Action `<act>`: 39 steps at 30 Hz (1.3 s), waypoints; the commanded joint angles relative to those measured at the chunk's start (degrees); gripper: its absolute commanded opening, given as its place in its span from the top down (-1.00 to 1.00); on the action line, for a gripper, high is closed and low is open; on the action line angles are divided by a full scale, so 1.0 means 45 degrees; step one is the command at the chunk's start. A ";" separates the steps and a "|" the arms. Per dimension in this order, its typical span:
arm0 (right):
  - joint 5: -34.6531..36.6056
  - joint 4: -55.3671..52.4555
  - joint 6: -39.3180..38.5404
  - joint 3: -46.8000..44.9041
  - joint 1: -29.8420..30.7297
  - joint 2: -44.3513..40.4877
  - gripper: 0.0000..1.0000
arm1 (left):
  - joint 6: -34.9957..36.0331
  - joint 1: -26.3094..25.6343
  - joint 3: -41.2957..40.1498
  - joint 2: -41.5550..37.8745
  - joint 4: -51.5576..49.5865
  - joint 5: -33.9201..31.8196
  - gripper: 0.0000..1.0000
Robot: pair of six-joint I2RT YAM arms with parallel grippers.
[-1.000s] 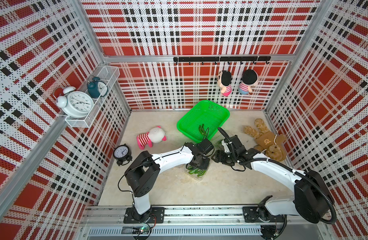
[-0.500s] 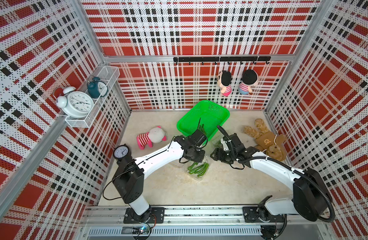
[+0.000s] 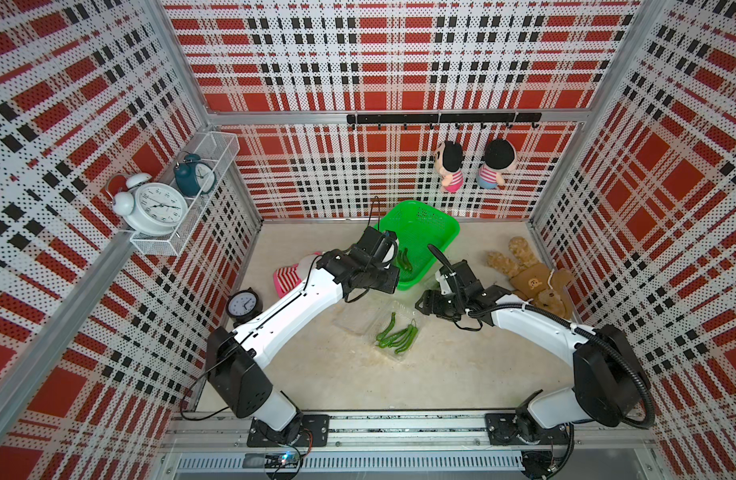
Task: Take small green peppers out of containers
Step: Place the green pepper in the basket.
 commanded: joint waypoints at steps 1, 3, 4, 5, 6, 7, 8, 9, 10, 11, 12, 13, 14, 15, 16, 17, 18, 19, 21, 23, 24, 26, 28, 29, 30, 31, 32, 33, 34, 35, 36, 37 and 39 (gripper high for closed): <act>-0.0014 0.0131 -0.0115 0.0329 0.0046 0.0268 -0.41 | 0.0588 0.0540 0.0762 0.0532 0.1214 -0.0104 1.00; -0.0048 0.0139 -0.0116 0.0449 0.0046 0.0443 -0.41 | 0.0610 0.0860 0.1232 0.1097 0.1744 0.0075 1.00; -0.0073 0.0137 -0.0111 0.0531 0.0046 0.0517 -0.41 | 0.0610 0.1007 0.1495 0.1442 0.2036 0.0166 1.00; -0.0092 0.0133 -0.0106 0.0595 0.0046 0.0602 -0.41 | 0.0610 0.1116 0.1690 0.1807 0.2296 0.0164 1.00; -0.0092 0.0118 -0.0124 0.0671 0.0046 0.0661 -0.41 | 0.0610 0.1218 0.1916 0.2192 0.2645 0.0151 1.00; -0.0112 0.0102 -0.0121 0.0720 0.0046 0.0707 -0.41 | 0.0591 0.1308 0.2074 0.2538 0.2939 0.0167 1.00; -0.0122 0.0114 -0.0127 0.0773 0.0046 0.0767 -0.41 | 0.0556 0.1411 0.2325 0.2942 0.3338 0.0213 1.00; -0.0131 0.0113 -0.0126 0.0803 0.0046 0.0807 -0.41 | 0.0496 0.1494 0.2522 0.3362 0.3690 0.0232 1.00; -0.0131 0.0098 -0.0124 0.0804 0.0046 0.0828 -0.41 | 0.0421 0.1568 0.2725 0.3745 0.3951 0.0245 1.00; -0.0114 0.0107 -0.0124 0.0780 0.0051 0.0829 -0.41 | 0.0349 0.1633 0.2981 0.4202 0.4191 0.0281 1.00; -0.0113 0.0107 -0.0125 0.0746 0.0046 0.0834 -0.41 | 0.0308 0.1679 0.3236 0.4651 0.4341 0.0315 1.00; -0.0114 0.0126 -0.0126 0.0698 0.0046 0.0820 -0.41 | 0.0279 0.1718 0.3439 0.5032 0.4441 0.0298 1.00; -0.0112 0.0143 -0.0099 0.0636 0.0046 0.0812 -0.41 | 0.0258 0.1729 0.3677 0.5477 0.4491 0.0265 1.00; -0.0095 0.0155 -0.0076 0.0566 0.0051 0.0767 -0.41 | 0.0272 0.1752 0.3882 0.5875 0.4516 0.0186 1.00; -0.0092 0.0174 -0.0030 0.0507 0.0046 0.0722 -0.41 | 0.0259 0.1759 0.3993 0.6172 0.4569 0.0130 1.00; -0.0066 0.0190 0.0002 0.0439 0.0058 0.0646 -0.41 | 0.0196 0.1772 0.4022 0.6467 0.4693 0.0085 1.00; -0.0018 0.0195 0.0017 0.0351 0.0063 0.0556 -0.41 | 0.0083 0.1779 0.3960 0.6697 0.4860 0.0087 1.00; 0.0019 0.0213 0.0036 0.0278 0.0056 0.0492 -0.41 | -0.0035 0.1793 0.3865 0.6874 0.5026 0.0062 1.00; 0.0063 0.0233 0.0078 0.0108 0.0070 0.0369 -0.41 | -0.0318 0.1798 0.3574 0.7229 0.5432 0.0028 1.00; 0.0082 0.0255 0.0104 -0.0010 0.0065 0.0309 -0.41 | -0.0601 0.1779 0.3320 0.7572 0.5698 -0.0006 1.00; 0.0064 0.0262 0.0099 -0.0036 0.0065 0.0324 -0.41 | -0.0741 0.1769 0.3196 0.7739 0.5854 -0.0022 0.97; 0.0044 0.0273 0.0071 -0.0045 0.0068 0.0355 -0.41 | -0.1001 0.1779 0.2972 0.7998 0.6075 -0.0007 0.67; 0.0025 0.0275 0.0057 -0.0017 0.0052 0.0375 -0.41 | -0.1199 0.1779 0.2785 0.8125 0.6287 -0.0009 0.12; 0.0024 0.0256 0.0032 0.0002 0.0063 0.0404 -0.41 | -0.1245 0.1780 0.2742 0.8149 0.6315 -0.0025 -0.14; 0.0025 0.0254 0.0027 0.0022 0.0051 0.0405 -0.41 | -0.1246 0.1779 0.2763 0.8128 0.6314 -0.0028 -0.41; 0.0018 0.0237 0.0043 0.0042 0.0064 0.0418 -0.41 | -0.1246 0.1767 0.2791 0.8078 0.6320 -0.0096 -0.63; 0.0025 0.0221 -0.0005 0.0061 0.0060 0.0421 -0.41 | -0.1200 0.1740 0.2811 0.7952 0.6260 -0.0257 -0.88; 0.0025 0.0215 -0.0018 0.0073 0.0055 0.0404 -0.41 | -0.1108 0.1705 0.2864 0.7808 0.6155 -0.0437 -0.97; 0.0022 0.0215 -0.0013 0.0062 0.0065 0.0377 -0.41 | -0.0962 0.1667 0.2969 0.7646 0.5932 -0.0656 -0.97; 0.0025 0.0226 -0.0038 0.0062 0.0060 0.0352 -0.41 | -0.0788 0.1628 0.3150 0.7489 0.5628 -0.0887 -0.97; 0.0025 0.0216 -0.0048 0.0044 0.0057 0.0340 -0.41 | -0.0631 0.1589 0.3313 0.7364 0.5322 -0.1074 -0.97; 0.0025 0.0236 -0.0035 0.0041 0.0064 0.0326 -0.41 | -0.0472 0.1525 0.3472 0.7161 0.4949 -0.1303 -0.97; 0.0025 0.0264 -0.0041 0.0042 0.0065 0.0268 -0.41 | -0.0191 0.1382 0.3657 0.6669 0.4250 -0.1817 -0.97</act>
